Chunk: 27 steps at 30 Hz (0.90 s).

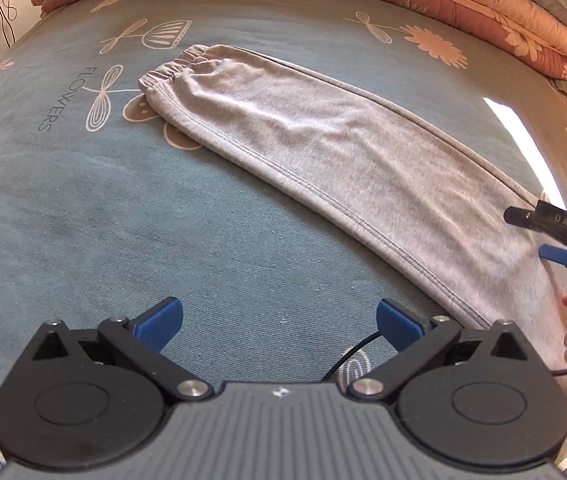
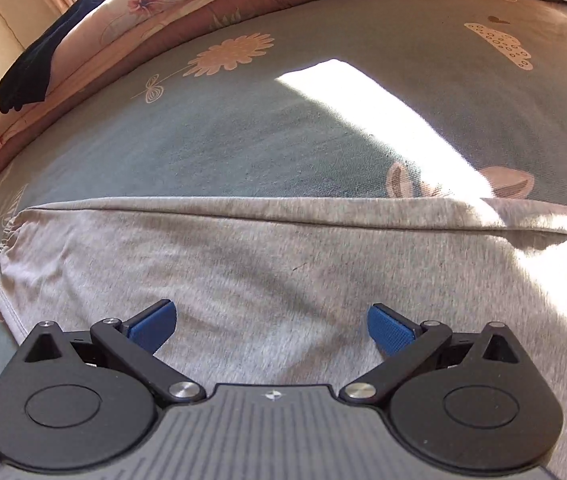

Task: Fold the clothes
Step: 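Move both open grippers back along the folded leg toward the waistband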

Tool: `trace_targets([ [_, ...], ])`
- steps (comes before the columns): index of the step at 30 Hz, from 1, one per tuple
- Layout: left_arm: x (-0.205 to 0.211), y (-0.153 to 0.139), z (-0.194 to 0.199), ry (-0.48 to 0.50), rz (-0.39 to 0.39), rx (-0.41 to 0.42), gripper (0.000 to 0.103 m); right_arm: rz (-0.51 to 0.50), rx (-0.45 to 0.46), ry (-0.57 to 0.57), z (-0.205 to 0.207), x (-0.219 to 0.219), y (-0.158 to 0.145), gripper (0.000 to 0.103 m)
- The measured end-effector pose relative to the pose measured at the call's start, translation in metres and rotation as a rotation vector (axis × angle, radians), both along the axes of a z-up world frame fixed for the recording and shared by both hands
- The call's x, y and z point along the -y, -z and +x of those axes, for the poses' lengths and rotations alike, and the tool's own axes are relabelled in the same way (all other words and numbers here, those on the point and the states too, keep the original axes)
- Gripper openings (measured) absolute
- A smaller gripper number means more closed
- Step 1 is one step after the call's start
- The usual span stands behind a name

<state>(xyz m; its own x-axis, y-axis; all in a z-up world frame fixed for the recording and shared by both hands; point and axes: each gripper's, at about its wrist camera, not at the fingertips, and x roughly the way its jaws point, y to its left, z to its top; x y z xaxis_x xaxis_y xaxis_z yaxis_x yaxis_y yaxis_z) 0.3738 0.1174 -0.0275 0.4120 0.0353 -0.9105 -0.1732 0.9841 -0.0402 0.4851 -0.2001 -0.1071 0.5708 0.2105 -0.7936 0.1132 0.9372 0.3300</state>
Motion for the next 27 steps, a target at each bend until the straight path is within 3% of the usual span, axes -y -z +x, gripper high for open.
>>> trace_targets([
  [6, 0.014, -0.006, -0.001, 0.003, 0.007, 0.01, 0.102, 0.01, 0.036, 0.041, -0.027, 0.029, -0.023, 0.103],
  [13, 0.04, -0.014, 0.003, 0.058, -0.022, 0.011, 0.102, -0.023, -0.045, 0.124, -0.019, 0.078, 0.005, 0.103],
  [16, 0.052, -0.017, 0.003, 0.098, -0.015, 0.012, 0.102, 0.004, 0.003, 0.137, -0.023, 0.089, -0.017, 0.103],
  [21, 0.069, -0.028, 0.005, 0.192, -0.036, 0.019, 0.102, 0.029, 0.015, 0.162, -0.08, 0.108, -0.058, 0.103],
  [27, 0.077, -0.046, 0.015, 0.328, -0.025, 0.073, 0.102, -0.128, -0.171, 0.182, -0.187, 0.131, -0.095, 0.103],
])
